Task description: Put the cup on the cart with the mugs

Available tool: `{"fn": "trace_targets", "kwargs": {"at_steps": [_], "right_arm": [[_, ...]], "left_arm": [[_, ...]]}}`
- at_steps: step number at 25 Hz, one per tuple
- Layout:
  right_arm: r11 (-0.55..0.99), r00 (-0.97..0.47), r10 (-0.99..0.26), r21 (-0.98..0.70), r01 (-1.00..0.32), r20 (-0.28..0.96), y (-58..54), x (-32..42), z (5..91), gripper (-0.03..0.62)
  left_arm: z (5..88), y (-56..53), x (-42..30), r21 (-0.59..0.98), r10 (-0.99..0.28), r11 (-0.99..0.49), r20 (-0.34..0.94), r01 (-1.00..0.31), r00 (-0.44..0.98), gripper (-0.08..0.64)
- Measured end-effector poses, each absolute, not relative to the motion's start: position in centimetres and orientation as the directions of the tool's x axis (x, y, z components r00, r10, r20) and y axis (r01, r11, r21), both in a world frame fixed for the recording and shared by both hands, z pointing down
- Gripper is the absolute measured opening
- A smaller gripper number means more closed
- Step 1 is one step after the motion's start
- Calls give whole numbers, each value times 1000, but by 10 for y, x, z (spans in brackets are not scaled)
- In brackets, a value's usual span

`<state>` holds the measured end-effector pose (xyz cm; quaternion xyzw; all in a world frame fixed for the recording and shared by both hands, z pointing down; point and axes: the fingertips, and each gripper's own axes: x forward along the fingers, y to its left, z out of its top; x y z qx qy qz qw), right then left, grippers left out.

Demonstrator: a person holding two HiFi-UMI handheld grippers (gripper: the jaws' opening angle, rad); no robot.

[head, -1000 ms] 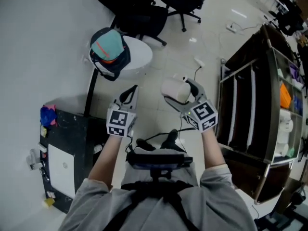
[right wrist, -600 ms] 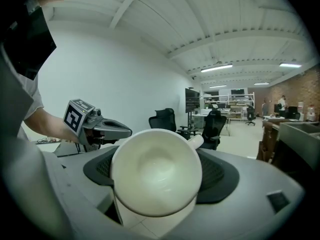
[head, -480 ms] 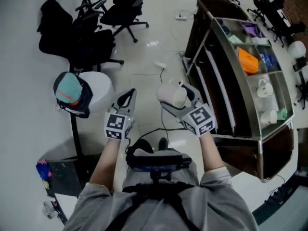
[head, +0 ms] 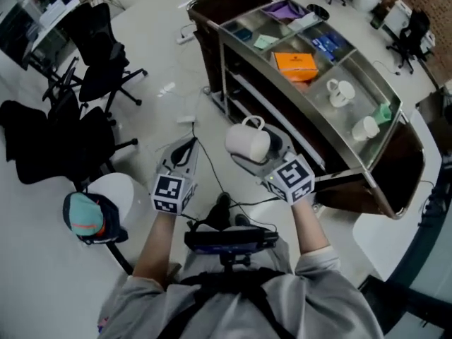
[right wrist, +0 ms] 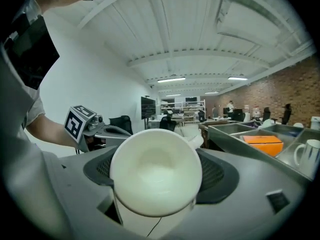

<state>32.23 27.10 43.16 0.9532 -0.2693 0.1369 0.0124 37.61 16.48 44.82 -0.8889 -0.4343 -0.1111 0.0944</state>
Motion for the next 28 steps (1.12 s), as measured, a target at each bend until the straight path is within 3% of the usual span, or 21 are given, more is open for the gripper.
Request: {"fn": "trace_targets", "kwargs": {"at_steps": [11,19,28], "right_arm": [[-988,954,-153,-8,-156,257,364,332,396,454],[-997,961,60,53,48,269,434,303,373,454],[-974,929,213,135,179,304,530,288,346,454]], "left_arm": [[420,292,420,-71,943,-232,228,970,242,3],[398,370,395,-83,980,-22,194,996,37,3],[362,465,376,-131,982,124,162,984,-103,3]]}}
